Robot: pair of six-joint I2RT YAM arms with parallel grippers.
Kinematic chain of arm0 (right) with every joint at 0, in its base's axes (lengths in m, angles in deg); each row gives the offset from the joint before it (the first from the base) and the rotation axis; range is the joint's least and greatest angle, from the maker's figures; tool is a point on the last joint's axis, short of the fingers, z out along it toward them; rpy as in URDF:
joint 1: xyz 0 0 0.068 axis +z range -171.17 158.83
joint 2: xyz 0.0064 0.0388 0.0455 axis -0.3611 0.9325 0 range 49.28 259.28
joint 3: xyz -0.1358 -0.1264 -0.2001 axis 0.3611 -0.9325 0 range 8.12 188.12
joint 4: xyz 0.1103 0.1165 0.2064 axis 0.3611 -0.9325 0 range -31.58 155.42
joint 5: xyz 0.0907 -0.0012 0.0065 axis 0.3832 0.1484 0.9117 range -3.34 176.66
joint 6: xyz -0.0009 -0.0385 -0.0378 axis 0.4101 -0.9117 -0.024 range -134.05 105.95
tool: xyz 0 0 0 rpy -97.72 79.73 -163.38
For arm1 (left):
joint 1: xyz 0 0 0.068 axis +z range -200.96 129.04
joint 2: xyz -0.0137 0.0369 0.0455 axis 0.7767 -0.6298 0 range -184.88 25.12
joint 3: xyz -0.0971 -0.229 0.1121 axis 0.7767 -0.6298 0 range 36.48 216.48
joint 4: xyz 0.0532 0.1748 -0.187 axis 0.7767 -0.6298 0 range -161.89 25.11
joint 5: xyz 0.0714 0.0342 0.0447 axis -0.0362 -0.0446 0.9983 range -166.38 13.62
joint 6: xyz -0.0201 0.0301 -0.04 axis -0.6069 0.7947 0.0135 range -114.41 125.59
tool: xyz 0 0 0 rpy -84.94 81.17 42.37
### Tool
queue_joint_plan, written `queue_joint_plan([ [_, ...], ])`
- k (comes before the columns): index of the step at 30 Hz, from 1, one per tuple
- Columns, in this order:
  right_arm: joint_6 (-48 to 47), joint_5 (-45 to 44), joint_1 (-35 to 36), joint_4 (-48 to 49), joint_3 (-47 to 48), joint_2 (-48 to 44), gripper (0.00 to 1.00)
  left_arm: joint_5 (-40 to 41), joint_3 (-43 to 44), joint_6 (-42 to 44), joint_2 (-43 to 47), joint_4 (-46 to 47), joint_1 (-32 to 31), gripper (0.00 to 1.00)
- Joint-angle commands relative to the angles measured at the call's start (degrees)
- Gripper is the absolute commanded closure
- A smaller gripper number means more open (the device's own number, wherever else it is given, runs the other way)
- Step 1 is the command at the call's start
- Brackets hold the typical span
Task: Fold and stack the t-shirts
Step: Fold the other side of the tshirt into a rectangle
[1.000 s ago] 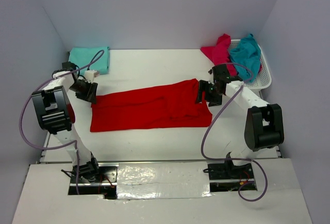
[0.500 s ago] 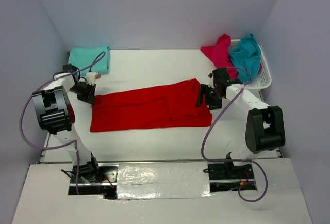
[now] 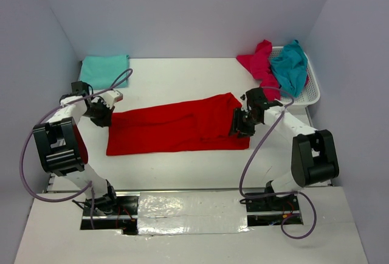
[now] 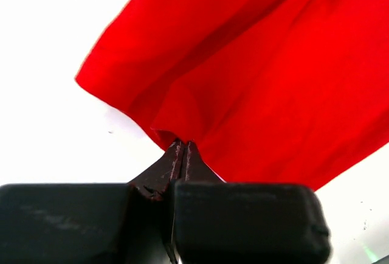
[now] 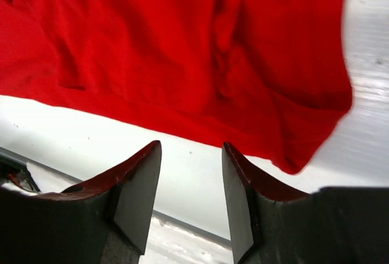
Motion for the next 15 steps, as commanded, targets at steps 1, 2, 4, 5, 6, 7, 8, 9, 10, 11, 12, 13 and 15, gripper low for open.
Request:
queue_joint_plan([
  [1, 0.48, 0.11, 1.93, 3.29, 2.57, 1.77, 0.49, -3.19, 2.37, 1.23, -0.74, 0.40, 0.11, 1.00],
  [2, 0.48, 0.11, 2.11, 3.64, 2.92, 2.39, 0.49, -3.27, 2.46, 1.14, -0.91, 0.31, 0.11, 1.00],
  [4, 0.74, 0.02, 1.94, 4.00, 4.23, 4.05, 0.49, -2.93, 2.46, 1.14, -0.74, 0.40, 0.11, 1.00],
  [5, 0.75, 0.02, 2.03, 4.08, 4.68, 4.85, 0.49, -2.75, 2.46, 1.23, -0.74, 0.49, 0.11, 1.00],
  [6, 0.92, -0.24, 2.11, 3.82, 5.21, 6.25, 0.49, -2.31, 2.38, 1.14, -0.91, 0.49, 0.11, 1.00],
  [7, 1.01, -0.25, 2.12, 3.82, 5.39, 6.78, 0.49, -2.14, 2.37, 0.97, -0.91, 0.49, 0.11, 1.00],
  [8, 1.10, -0.33, 2.03, 4.08, 5.39, 7.31, 0.49, -2.13, 2.37, 0.88, -0.91, 0.58, 0.19, 1.00],
  [9, 1.10, -0.51, 2.03, 4.17, 5.39, 7.66, 0.49, -2.13, 2.11, 0.88, -0.83, 0.58, 0.11, 1.00],
  [10, 1.18, -0.86, 2.03, 4.26, 5.30, 8.10, 0.48, -2.22, 2.02, 0.97, -0.65, 0.58, 0.11, 1.00],
  [11, 1.27, -1.64, 2.11, 4.17, 5.39, 8.28, 0.48, -2.40, 1.76, 0.97, -0.39, 0.66, 0.11, 1.00],
  [12, 1.27, -1.91, 2.03, 4.17, 5.56, 8.63, 0.47, -2.48, 1.59, 0.97, -0.21, 0.75, 0.11, 1.00],
  [13, 1.27, -2.09, 2.03, 4.17, 5.65, 8.81, 0.46, -2.66, 1.58, 0.88, -0.12, 0.75, 0.19, 1.00],
  [15, 1.62, -2.18, 2.03, 4.44, 5.74, 9.42, 0.45, -2.75, 1.67, 0.97, -0.21, 0.58, 0.11, 1.00],
])
